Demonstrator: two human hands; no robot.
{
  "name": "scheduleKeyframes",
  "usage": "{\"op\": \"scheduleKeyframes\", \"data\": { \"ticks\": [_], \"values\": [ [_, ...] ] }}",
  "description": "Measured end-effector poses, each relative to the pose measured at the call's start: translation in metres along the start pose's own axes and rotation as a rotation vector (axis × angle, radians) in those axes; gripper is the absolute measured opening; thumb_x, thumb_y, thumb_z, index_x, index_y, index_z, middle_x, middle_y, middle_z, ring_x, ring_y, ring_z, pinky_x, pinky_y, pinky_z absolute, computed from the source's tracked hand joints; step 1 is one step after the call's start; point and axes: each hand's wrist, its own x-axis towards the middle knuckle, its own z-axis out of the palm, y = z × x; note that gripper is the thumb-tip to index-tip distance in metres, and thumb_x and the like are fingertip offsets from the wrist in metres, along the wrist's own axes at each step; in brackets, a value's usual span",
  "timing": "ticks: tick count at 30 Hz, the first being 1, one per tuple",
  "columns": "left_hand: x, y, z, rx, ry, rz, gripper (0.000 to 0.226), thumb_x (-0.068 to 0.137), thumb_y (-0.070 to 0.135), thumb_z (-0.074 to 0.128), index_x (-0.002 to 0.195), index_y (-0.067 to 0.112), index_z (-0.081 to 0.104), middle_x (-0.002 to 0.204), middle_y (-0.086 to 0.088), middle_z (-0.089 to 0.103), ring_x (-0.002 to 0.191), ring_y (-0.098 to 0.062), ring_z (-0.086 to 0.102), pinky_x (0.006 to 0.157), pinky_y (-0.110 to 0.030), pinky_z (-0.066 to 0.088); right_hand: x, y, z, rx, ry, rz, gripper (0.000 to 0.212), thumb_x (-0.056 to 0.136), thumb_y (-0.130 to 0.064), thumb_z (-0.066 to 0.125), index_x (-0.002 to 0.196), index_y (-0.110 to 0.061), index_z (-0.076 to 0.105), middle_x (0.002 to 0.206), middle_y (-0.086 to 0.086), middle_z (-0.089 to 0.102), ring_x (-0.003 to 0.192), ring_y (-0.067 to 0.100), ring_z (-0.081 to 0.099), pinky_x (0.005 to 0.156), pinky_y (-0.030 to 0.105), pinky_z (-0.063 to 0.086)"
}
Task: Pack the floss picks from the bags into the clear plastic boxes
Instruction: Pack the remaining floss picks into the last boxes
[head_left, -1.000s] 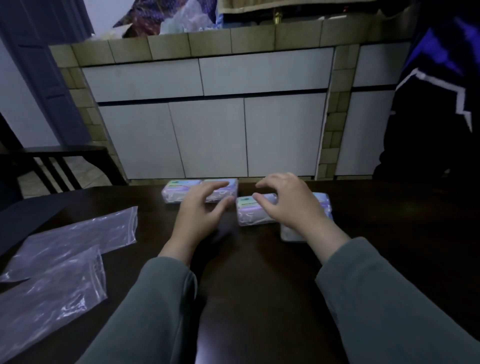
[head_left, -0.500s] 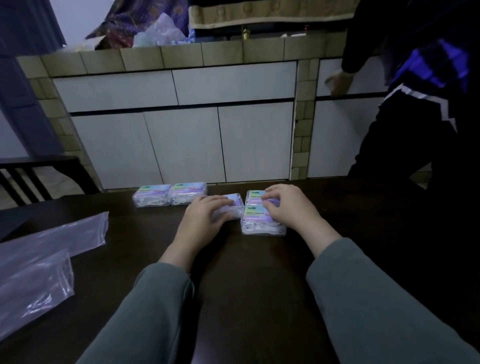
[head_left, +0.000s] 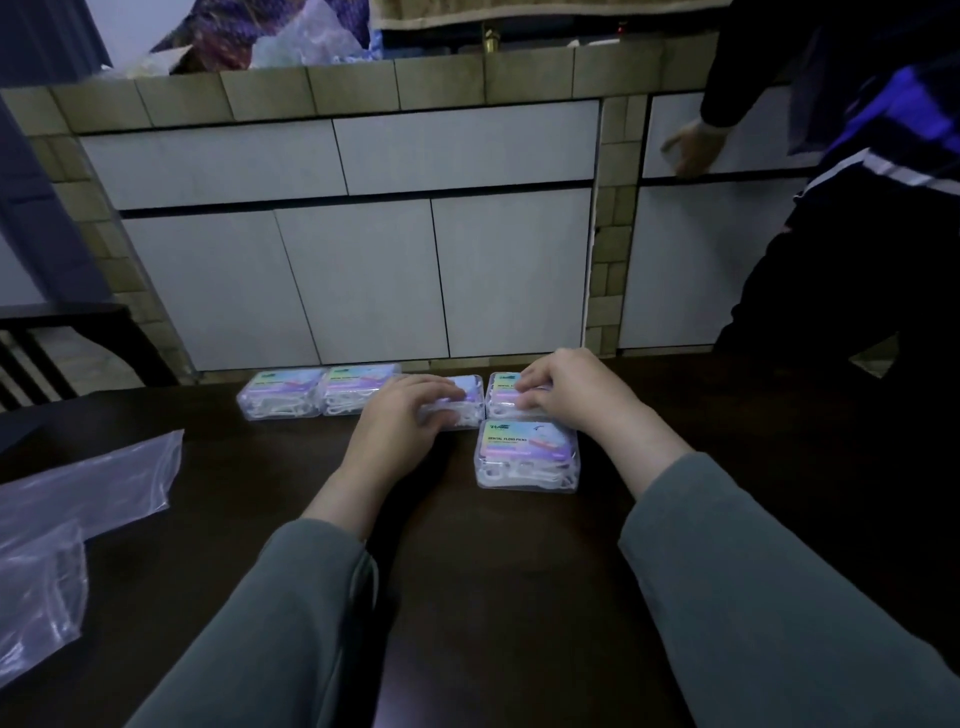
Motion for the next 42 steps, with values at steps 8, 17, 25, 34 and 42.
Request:
{"op": "scheduleKeyframes", "data": {
  "ticks": [8,17,25,34,42],
  "values": [
    [0.023,-0.008,0.008,0.035,0.019,-0.014,0.022,0.084,0.016,0.071,0.105,0.022,0.073,0.116,0.005,0.067,0.112,-0.017,0.057,0.101,-0.030,0.040,0.021,0.012,0.005,0.014,0.036,-0.172,0.034,0.092,-0.027,0.063,0.125,-0.020,0.064,0.135,-0.004,0.057,0.123,0.015,0.050,0.105,0.033,0.037],
    [0.028,-0.014,0.008,0.095,0.043,-0.042,0.020,0.087,0.017,0.067,0.104,0.028,0.071,0.115,0.007,0.068,0.112,-0.017,0.058,0.102,-0.047,0.040,0.033,0.011,0.013,0.067,0.049,-0.195,0.033,0.092,-0.027,0.063,0.124,-0.020,0.065,0.136,-0.004,0.056,0.124,0.015,0.049,0.108,0.034,0.036],
    [0.007,0.000,0.004,0.030,0.167,-0.040,0.020,0.087,0.023,0.067,0.106,0.021,0.072,0.113,0.002,0.067,0.109,-0.021,0.057,0.098,-0.043,0.043,0.005,0.009,0.009,0.060,0.219,-0.246,0.035,0.096,-0.037,0.055,0.120,-0.015,0.068,0.122,0.000,0.064,0.113,0.012,0.052,0.090,0.022,0.036],
    [-0.038,0.040,0.000,0.141,-0.027,-0.280,0.044,0.095,0.034,0.052,0.135,0.017,0.055,0.144,-0.002,0.049,0.134,-0.023,0.041,0.109,-0.038,0.034,-0.052,-0.004,0.018,0.005,0.254,-0.435,0.032,0.084,-0.047,0.068,0.097,-0.020,0.076,0.100,-0.005,0.069,0.101,0.014,0.056,0.092,0.028,0.044],
    [-0.055,0.055,-0.003,0.381,-0.287,-0.366,0.047,0.100,0.041,0.032,0.139,0.017,0.044,0.155,-0.005,0.031,0.140,-0.028,0.030,0.108,-0.041,0.030,-0.091,-0.006,0.023,-0.075,0.167,-0.309,0.038,0.089,-0.035,0.066,0.125,-0.024,0.064,0.130,-0.008,0.058,0.124,0.013,0.042,0.107,0.030,0.031]
  ]
}}
